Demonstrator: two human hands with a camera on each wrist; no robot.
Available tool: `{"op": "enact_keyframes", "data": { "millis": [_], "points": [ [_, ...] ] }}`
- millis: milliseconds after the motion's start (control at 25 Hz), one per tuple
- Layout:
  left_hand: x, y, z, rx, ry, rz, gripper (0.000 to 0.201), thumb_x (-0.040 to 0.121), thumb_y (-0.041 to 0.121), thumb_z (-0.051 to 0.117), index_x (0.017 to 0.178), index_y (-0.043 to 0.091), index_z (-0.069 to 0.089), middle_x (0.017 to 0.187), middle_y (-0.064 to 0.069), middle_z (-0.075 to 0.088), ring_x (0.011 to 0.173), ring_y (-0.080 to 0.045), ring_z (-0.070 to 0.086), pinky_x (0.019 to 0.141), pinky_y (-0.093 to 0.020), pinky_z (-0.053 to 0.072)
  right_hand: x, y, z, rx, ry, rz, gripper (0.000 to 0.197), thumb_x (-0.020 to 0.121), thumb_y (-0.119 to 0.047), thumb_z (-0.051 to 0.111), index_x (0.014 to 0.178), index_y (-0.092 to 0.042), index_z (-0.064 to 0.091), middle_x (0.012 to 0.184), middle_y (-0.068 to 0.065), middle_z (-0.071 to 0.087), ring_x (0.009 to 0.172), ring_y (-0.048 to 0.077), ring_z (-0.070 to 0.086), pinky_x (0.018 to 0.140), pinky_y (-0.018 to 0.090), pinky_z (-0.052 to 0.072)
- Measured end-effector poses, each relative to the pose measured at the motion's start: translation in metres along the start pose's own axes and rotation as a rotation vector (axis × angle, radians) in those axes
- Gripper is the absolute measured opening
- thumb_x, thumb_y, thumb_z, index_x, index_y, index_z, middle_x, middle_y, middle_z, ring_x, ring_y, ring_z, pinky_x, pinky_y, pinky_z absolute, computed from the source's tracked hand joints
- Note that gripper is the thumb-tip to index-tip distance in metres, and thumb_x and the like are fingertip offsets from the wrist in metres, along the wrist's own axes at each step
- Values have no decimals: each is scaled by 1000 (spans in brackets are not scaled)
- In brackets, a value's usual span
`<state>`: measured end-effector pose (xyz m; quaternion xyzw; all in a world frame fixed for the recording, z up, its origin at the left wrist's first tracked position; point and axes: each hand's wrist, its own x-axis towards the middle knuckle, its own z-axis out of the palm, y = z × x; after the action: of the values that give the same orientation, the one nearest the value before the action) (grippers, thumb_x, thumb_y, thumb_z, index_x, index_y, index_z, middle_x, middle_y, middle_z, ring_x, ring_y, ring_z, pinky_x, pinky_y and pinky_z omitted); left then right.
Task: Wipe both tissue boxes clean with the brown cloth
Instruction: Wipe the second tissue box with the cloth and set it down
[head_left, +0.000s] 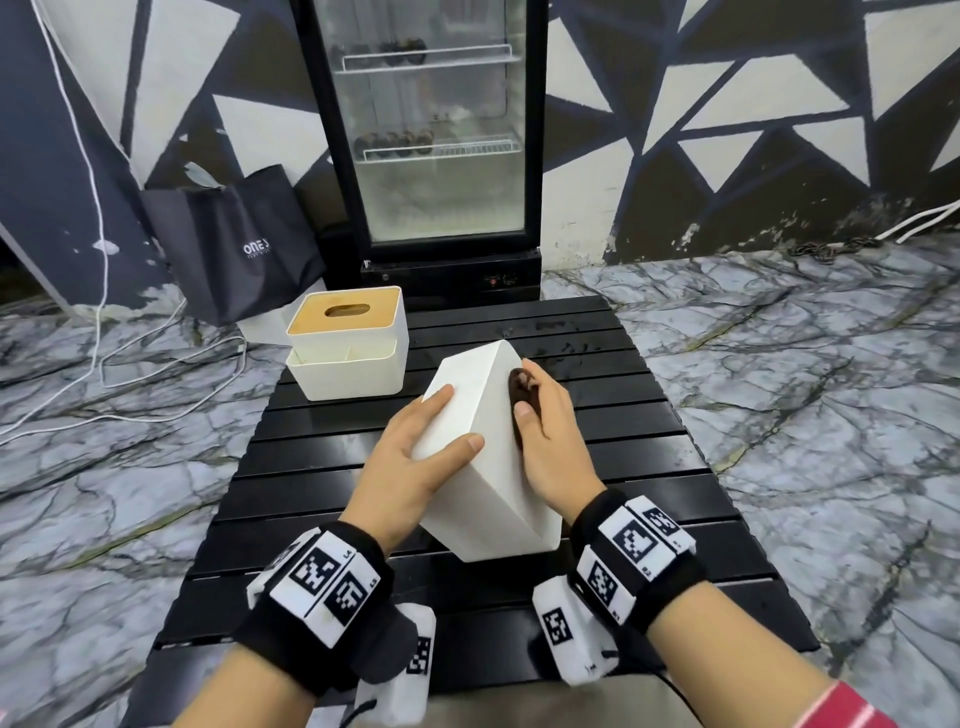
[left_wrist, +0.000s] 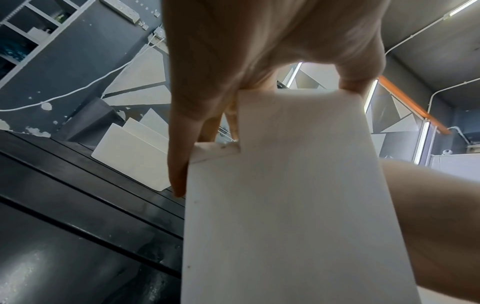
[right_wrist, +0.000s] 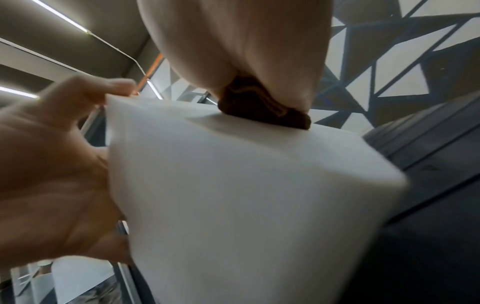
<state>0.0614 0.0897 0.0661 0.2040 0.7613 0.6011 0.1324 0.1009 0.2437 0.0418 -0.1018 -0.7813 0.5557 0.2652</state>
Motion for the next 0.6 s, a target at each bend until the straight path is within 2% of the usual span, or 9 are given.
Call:
{"op": "enact_keyframes", "data": {
  "millis": [80,200,320,400,440,520,600],
  "points": [
    [-1,1,1,-7,3,4,76,50,59,68,123,47,52,138,14,43,124,-6,45,99,-23,40,0,9,-3,1,11,53,44,96,-8,36,138,-19,30,121,-13,33,129,13,31,107,23,20],
    [-1,4,7,21,12,16,70,59,48,68,127,40,51,139,13,42,123,-8,44,93,-20,37,-1,15,-9,-1,23,100,44,96,-8,35,138,-16,30,120,-8,33,126,14,33,103,19,20],
    [-5,10,10,65,3,35,71,57,47,68,126,40,52,139,14,40,125,-7,42,94,-17,33,1,22,-21,7,59,173,42,94,-7,39,133,-21,39,130,-1,40,127,16,37,108,27,25],
    [-9,14,11,154,-39,71,77,49,55,69,124,46,52,137,21,37,123,3,38,93,-9,28,3,22,-35,48,119,178,40,92,-7,43,124,-31,45,132,3,45,123,16,43,110,36,31],
    [-12,15,12,213,-71,85,79,47,57,67,124,49,50,137,24,36,123,7,35,94,-8,26,2,17,-43,57,146,156,39,91,-7,45,120,-34,46,130,2,48,119,13,46,108,35,34],
    [-16,16,15,314,-142,130,86,47,57,66,130,51,43,141,27,34,125,12,32,98,-6,23,0,1,-58,11,167,53,36,90,-9,48,116,-34,48,123,-2,52,111,5,49,99,25,38],
    [-19,16,19,387,-189,151,98,48,59,67,139,45,34,143,27,33,128,11,32,101,-6,23,-5,-19,-67,-48,134,-80,34,88,-9,52,113,-32,51,116,-6,55,105,-2,51,90,13,39]
  ]
}}
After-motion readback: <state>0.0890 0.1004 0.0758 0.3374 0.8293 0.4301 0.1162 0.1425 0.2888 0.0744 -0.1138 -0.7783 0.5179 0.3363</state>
